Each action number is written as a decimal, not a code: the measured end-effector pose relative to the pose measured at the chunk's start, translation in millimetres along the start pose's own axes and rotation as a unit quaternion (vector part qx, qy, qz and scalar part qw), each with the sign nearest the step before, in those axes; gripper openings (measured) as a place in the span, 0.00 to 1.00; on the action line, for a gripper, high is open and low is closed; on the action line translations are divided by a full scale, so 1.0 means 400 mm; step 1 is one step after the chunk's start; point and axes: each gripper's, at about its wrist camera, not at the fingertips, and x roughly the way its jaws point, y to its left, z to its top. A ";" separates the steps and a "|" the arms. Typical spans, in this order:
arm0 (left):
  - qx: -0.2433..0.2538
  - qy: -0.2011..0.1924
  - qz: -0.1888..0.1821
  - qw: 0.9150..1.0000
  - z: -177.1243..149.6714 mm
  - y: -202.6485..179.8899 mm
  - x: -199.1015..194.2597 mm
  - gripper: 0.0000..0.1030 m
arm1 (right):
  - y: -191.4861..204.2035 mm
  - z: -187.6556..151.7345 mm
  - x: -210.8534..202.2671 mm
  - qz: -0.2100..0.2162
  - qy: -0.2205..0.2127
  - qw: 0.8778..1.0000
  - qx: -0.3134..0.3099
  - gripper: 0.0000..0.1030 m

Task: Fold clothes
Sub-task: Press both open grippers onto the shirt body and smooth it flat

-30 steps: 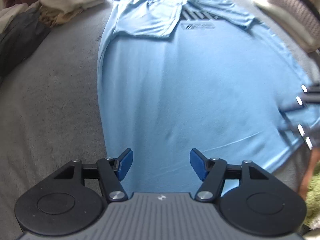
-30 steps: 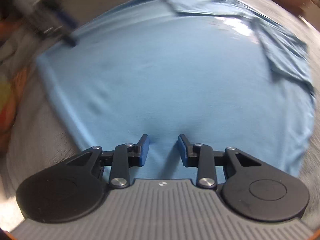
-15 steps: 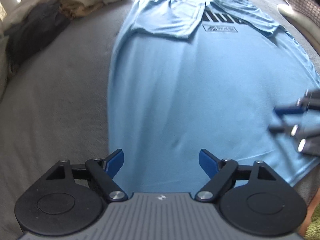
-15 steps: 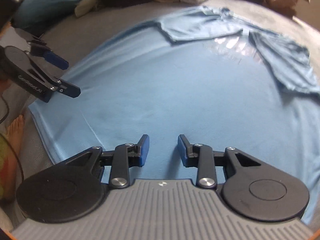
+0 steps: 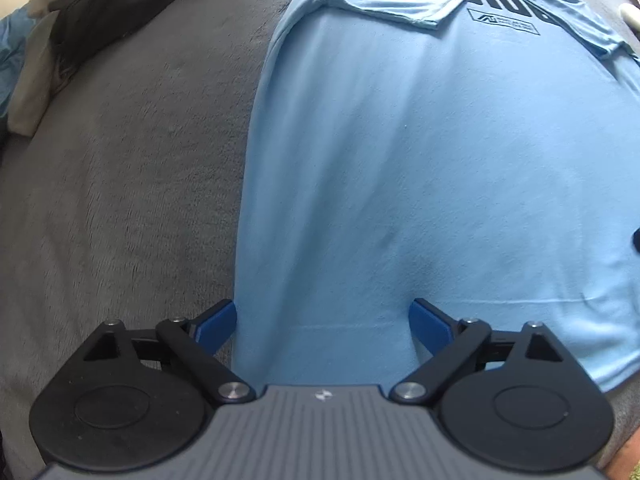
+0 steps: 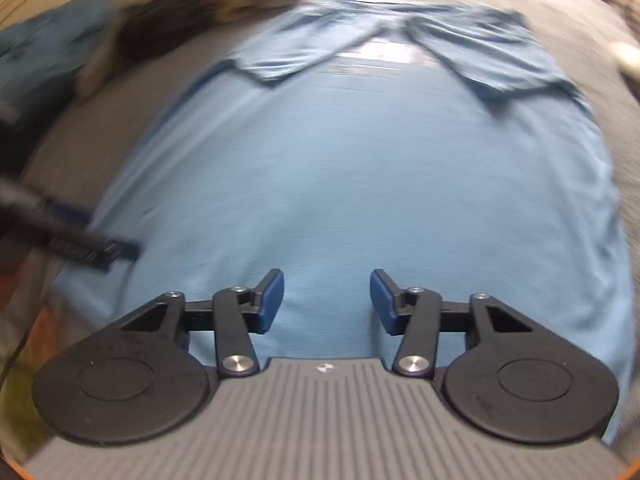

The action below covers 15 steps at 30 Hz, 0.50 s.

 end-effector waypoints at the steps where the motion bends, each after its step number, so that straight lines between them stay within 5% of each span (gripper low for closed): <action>1: -0.001 0.000 0.004 1.000 -0.002 -0.002 0.001 0.94 | -0.010 0.001 0.003 -0.019 0.000 1.000 0.007 0.50; 9: -0.007 -0.009 0.018 1.000 -0.016 -0.006 0.004 1.00 | -0.010 -0.033 0.044 -0.061 0.027 0.998 -0.005 0.92; 15: -0.012 -0.008 0.014 1.000 -0.018 -0.005 0.001 1.00 | -0.005 -0.037 0.052 -0.064 0.034 0.997 -0.010 0.99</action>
